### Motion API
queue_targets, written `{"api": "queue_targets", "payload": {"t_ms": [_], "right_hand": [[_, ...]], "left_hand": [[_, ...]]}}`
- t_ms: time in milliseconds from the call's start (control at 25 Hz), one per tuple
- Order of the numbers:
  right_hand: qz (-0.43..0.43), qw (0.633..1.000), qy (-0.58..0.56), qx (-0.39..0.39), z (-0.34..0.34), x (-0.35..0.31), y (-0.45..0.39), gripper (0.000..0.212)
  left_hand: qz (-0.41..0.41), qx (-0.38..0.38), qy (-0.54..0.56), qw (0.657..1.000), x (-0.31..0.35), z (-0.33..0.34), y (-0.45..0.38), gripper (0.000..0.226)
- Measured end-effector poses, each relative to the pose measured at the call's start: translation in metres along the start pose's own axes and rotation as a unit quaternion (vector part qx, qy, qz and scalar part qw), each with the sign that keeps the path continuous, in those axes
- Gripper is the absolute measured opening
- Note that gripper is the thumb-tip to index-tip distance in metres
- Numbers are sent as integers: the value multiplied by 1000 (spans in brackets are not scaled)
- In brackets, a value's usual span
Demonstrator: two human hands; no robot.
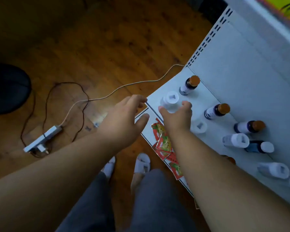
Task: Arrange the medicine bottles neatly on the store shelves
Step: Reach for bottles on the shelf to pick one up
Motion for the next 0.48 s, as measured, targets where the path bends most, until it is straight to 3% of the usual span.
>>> {"api": "queue_targets", "payload": {"t_ms": [80,160,320,400,480], "right_hand": [[35,997,-55,40,24,8,-21,95],[28,993,-91,71,40,13,-40,98],[2,987,-129,92,52,7,-62,55],[5,986,-159,52,43,1,-50,41],[58,967,-247,-14,24,-14,-17,43]], "left_hand": [[-15,-6,1,1000,-20,14,-17,41],[-28,-19,2,999,-35,26,-29,41],[-42,-24,30,998,-49,32,-48,40],[-52,-32,47,997,-44,25,-45,38],[-59,-37,69,995,-29,5,-30,35]]}}
Point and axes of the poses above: each hand's wrist, its own y-axis away from the middle knuckle, its own z-axis out of the palm, x = y × z, the point moved 2 cm from there along -y, towards the middle knuckle, and after that the axes turned 4 degrees about -x, right-handed, at the moved point
